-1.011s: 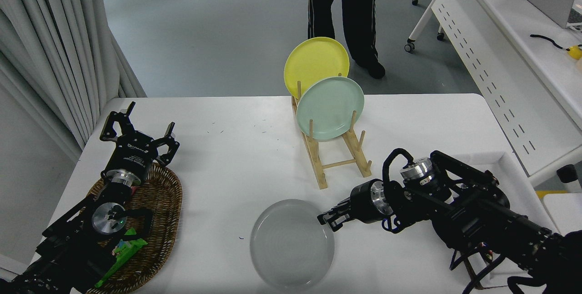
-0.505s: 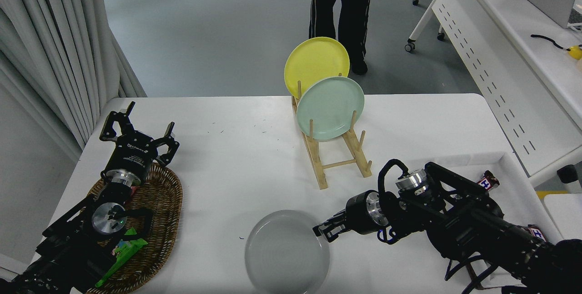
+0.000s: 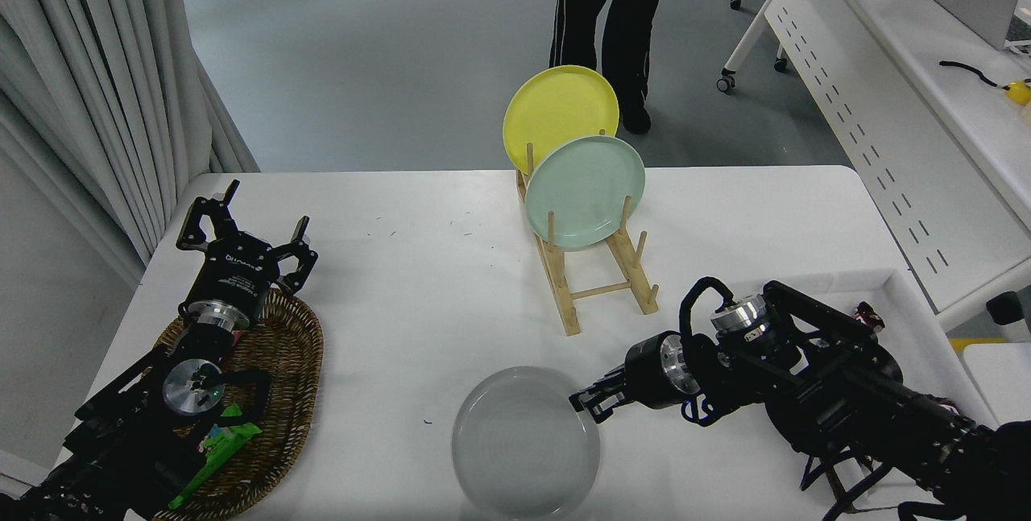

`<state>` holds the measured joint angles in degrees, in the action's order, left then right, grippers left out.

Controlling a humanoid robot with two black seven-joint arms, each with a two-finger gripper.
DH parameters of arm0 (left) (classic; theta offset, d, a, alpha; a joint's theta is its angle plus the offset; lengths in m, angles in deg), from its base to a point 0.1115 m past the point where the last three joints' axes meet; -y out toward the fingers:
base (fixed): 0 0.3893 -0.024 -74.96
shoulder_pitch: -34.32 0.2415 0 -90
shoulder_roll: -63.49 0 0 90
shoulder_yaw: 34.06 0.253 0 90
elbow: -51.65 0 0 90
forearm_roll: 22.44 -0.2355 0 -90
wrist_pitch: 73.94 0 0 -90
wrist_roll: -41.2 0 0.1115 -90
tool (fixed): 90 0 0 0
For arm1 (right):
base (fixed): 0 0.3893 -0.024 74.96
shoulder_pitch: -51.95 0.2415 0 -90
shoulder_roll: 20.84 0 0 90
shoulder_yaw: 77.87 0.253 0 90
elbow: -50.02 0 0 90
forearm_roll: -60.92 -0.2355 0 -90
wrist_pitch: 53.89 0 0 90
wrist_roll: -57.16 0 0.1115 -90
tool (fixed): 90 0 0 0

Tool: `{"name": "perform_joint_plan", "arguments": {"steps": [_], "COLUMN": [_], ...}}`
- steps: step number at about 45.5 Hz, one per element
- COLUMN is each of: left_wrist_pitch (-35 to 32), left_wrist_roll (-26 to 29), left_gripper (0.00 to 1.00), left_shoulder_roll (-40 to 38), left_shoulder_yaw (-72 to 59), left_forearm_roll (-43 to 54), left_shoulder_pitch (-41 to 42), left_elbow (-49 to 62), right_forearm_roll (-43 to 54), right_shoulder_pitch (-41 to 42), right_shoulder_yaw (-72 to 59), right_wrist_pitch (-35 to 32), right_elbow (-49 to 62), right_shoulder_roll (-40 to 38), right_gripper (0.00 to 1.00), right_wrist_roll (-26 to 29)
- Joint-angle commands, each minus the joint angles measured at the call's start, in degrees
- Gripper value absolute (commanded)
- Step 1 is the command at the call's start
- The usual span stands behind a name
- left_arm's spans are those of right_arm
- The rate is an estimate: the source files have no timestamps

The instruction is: Place the plate on the table

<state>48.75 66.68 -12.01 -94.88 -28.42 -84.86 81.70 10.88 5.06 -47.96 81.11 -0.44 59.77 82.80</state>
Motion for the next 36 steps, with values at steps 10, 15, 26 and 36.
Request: {"name": "perform_joint_plan", "arguments": {"steps": [10,15,26,36], "left_wrist_pitch": [0.0,0.0,0.0,0.0], "left_wrist_roll": [0.0,0.0,0.0,0.0], "left_gripper": [1.0,1.0,1.0,1.0], "left_shoulder_roll": [0.0,0.0,0.0,0.0], "left_shoulder_yaw": [0.0,0.0,0.0,0.0], "left_forearm_roll": [0.0,0.0,0.0,0.0], "left_shoulder_pitch": [0.0,0.0,0.0,0.0], "left_elbow": [0.0,0.0,0.0,0.0], "right_forearm_roll": [0.5,0.5,0.4,0.5], "right_shoulder_pitch": [0.0,0.0,0.2,0.3], "right_shoulder_yaw": [0.3,0.3,0.8,0.8], "right_wrist_pitch": [0.0,0.0,0.0,0.0], "right_elbow": [1.1,1.1,1.1,1.1], "right_shoulder_roll": [-0.1,-0.1,-0.1,-0.1], "right_gripper": [0.0,0.0,0.36,0.7], "right_wrist_roll": [-0.1,-0.1,0.0,-0.1]}}
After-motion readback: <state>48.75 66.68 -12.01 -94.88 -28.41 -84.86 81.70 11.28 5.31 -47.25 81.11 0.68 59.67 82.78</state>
